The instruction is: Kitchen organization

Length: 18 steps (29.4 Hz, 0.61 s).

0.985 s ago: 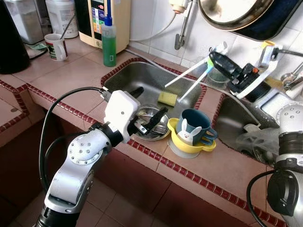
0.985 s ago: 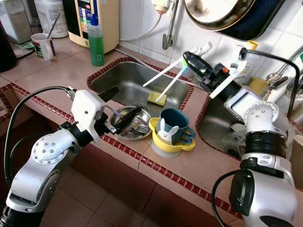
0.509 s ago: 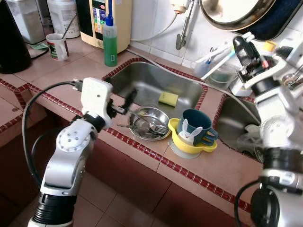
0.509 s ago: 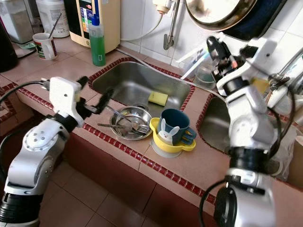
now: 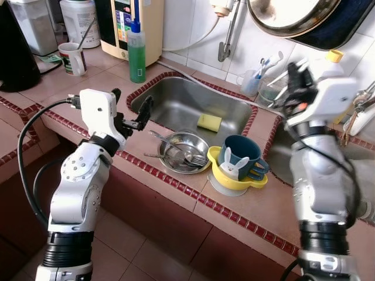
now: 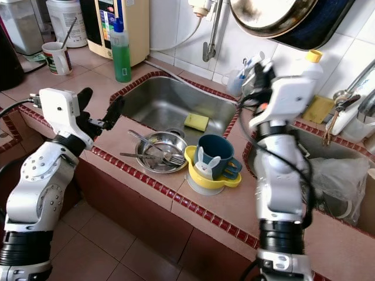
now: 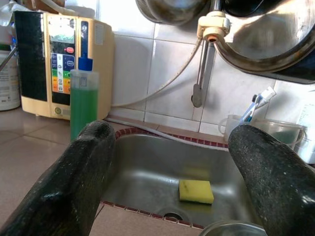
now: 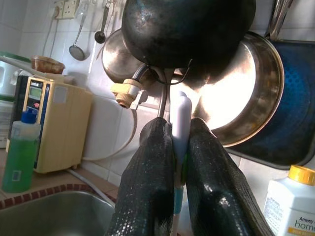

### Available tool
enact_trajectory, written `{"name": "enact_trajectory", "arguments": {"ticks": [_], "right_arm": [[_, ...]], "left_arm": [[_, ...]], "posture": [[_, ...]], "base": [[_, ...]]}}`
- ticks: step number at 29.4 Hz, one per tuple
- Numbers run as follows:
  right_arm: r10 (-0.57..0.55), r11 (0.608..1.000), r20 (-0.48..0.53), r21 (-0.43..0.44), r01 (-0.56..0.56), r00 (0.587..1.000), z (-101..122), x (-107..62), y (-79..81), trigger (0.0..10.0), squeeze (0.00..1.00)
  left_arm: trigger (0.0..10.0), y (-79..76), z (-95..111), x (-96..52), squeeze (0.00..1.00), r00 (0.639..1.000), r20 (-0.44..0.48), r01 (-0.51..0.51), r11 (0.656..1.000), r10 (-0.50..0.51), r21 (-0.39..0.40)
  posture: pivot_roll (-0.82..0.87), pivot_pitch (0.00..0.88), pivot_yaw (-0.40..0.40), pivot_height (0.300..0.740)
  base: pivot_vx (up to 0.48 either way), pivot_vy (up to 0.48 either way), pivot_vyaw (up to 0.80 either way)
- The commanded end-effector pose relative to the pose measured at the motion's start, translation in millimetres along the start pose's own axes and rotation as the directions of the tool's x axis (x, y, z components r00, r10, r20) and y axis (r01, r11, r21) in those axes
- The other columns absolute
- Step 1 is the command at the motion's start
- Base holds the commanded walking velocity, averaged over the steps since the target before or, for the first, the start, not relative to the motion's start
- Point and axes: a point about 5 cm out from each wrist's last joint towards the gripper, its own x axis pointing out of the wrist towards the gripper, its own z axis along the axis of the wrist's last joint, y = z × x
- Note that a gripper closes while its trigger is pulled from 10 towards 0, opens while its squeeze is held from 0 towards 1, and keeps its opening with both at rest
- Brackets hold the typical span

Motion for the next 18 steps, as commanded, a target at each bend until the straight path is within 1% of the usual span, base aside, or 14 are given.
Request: {"name": "enact_trajectory", "arguments": {"ticks": [1,6,18], "right_arm": [[-0.021,1.000,0.018,-0.016,0.021,1.000,3.6,0.1,-3.0,10.0,0.00],[-0.025,0.999,0.018,-0.030,0.026,1.000,3.3,1.3,-1.8,10.0,0.00],[0.008,1.000,0.032,-0.017,-0.007,0.999,4.1,4.8,3.6,10.0,0.00]], "left_arm": [[10.0,-2.0,5.5,4.2,0.00,1.000,0.023,0.015,1.000,-0.015,0.004],[10.0,-1.8,4.8,4.1,0.00,1.000,0.023,0.014,1.000,-0.013,-0.007],[10.0,-7.3,1.8,1.3,0.00,1.000,0.023,0.021,1.000,-0.020,-0.016]], "posture": [[0.15,0.000,-0.104,0.740],[0.16,0.000,-0.111,0.740],[0.17,0.000,-0.118,0.740]], "base": [[0.000,0.277,0.00],[0.000,0.344,0.00],[0.000,0.442,0.00]]}}
